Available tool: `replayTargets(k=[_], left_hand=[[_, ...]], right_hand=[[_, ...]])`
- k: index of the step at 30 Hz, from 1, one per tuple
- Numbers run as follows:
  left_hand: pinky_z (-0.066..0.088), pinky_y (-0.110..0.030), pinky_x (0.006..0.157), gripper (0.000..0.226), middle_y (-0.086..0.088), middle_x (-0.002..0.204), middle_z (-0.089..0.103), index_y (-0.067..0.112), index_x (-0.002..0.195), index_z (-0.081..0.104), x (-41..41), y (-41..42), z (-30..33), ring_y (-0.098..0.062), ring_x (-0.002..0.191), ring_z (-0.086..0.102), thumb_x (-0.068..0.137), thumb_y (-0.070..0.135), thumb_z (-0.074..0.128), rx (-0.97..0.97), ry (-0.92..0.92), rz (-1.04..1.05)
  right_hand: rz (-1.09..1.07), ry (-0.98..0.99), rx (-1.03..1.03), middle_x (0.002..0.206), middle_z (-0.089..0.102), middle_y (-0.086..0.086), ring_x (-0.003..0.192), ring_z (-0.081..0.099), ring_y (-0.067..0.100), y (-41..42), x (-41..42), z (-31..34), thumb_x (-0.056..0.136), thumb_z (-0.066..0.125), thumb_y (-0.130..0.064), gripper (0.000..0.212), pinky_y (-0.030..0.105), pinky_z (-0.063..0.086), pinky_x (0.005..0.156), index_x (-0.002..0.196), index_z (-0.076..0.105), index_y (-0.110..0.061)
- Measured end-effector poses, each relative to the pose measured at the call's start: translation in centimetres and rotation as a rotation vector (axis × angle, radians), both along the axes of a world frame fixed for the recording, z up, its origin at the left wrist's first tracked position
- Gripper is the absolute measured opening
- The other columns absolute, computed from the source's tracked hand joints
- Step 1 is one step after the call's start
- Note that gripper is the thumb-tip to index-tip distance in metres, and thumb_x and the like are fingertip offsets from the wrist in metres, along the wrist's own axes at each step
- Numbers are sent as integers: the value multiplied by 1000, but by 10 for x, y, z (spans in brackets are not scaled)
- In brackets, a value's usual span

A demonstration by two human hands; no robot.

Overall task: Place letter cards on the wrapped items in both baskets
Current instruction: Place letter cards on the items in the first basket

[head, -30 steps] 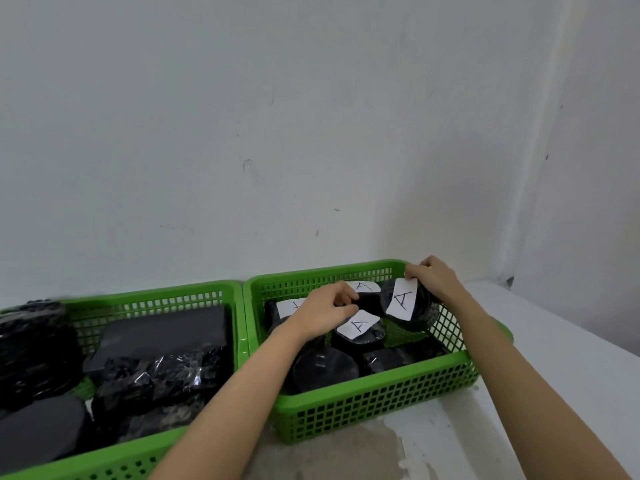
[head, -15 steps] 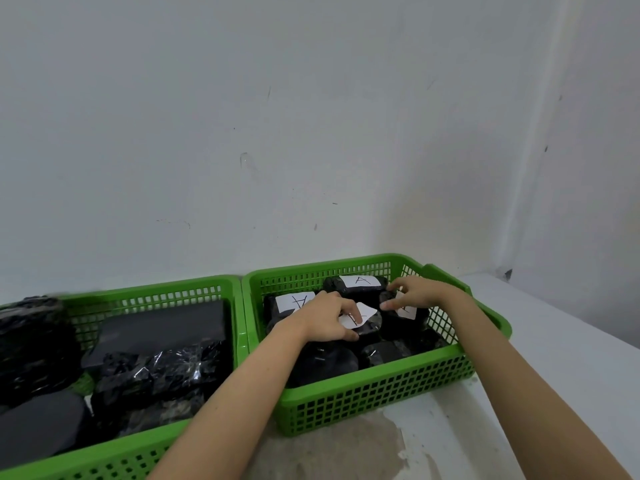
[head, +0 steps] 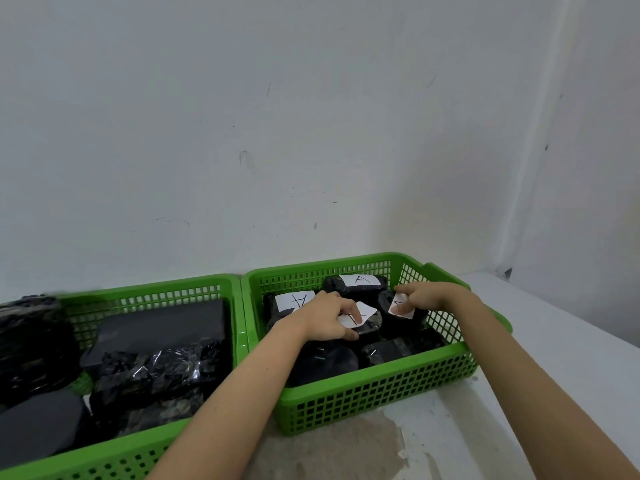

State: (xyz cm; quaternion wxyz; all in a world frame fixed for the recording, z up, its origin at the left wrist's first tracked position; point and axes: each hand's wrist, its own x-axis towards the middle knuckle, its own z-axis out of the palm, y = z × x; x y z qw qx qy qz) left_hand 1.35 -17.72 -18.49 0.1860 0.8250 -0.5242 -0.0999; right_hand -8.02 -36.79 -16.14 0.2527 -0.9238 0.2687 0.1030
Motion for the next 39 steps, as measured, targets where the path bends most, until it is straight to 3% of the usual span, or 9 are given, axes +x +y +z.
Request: replayTargets(k=[4, 8, 13, 18, 23, 26, 29, 32, 39], left_hand=[[35, -32, 97, 36, -12, 123, 51, 22, 117, 62, -1, 0, 1, -26, 117, 43, 82, 28, 66, 6, -5, -2], [35, -32, 98, 36, -13, 123, 51, 22, 118, 62, -1, 0, 1, -26, 117, 42, 83, 28, 66, 11, -5, 1], [35, -32, 98, 35, -12, 119, 50, 22, 117, 62, -1, 1, 1, -26, 117, 42, 83, 28, 66, 8, 0, 2], [33, -30, 98, 36, -11, 123, 50, 23, 118, 61, -2, 0, 1, -26, 119, 40, 83, 29, 65, 15, -4, 8], [34, -33, 100, 35, -12, 124, 50, 23, 118, 61, -1, 1, 1, -26, 120, 40, 83, 28, 65, 20, -6, 24], [34, -34, 101, 35, -11, 124, 50, 23, 118, 61, -1, 2, 2, -26, 120, 39, 84, 28, 65, 17, 1, 29], [33, -32, 100, 35, -12, 124, 50, 22, 118, 61, -2, 2, 2, -27, 120, 39, 84, 28, 65, 16, -2, 28], [33, -33, 101, 35, -12, 125, 50, 22, 118, 61, -3, 2, 2, -27, 121, 38, 84, 28, 65, 17, 5, 31], [33, -33, 100, 34, -10, 117, 49, 22, 118, 61, -2, 2, 2, -26, 120, 38, 84, 28, 65, 17, 15, 34]], right_hand=[[8, 7, -57, 158, 18, 12, 145, 22, 28, 3, 3, -2, 93, 53, -32, 78, 37, 22, 116, 151, 6, -9], [34, -30, -106, 146, 35, 19, 131, 40, 32, 6, 4, -4, 90, 58, -30, 67, 38, 34, 106, 140, 19, -9], [91, 24, -367, 156, 16, 20, 148, 2, 32, 14, -5, -8, 99, 36, -31, 46, 44, 19, 118, 137, 38, -5], [120, 144, -268, 157, -18, 17, 147, -17, 26, 20, -14, -20, 101, 19, -40, 65, 38, -4, 120, 151, -5, -5], [127, 216, -280, 155, -26, 17, 145, -24, 26, 24, -8, -22, 97, 18, -52, 76, 42, -8, 119, 149, -13, -7], [97, 84, -213, 158, -10, 20, 147, -14, 30, 29, -13, -17, 100, 16, -44, 63, 41, -2, 119, 149, 14, -4], [65, -140, -209, 150, 28, 27, 144, 20, 33, 31, -14, -10, 103, 18, -33, 56, 33, 19, 114, 120, 56, 4], [44, -231, -343, 128, 52, 25, 128, 40, 31, 30, -14, -9, 100, 32, -25, 43, 30, 30, 102, 113, 63, 2], [58, -216, -459, 125, 54, 9, 119, 50, 26, 16, -13, -16, 92, 51, -24, 26, 38, 43, 101, 112, 65, -19]])
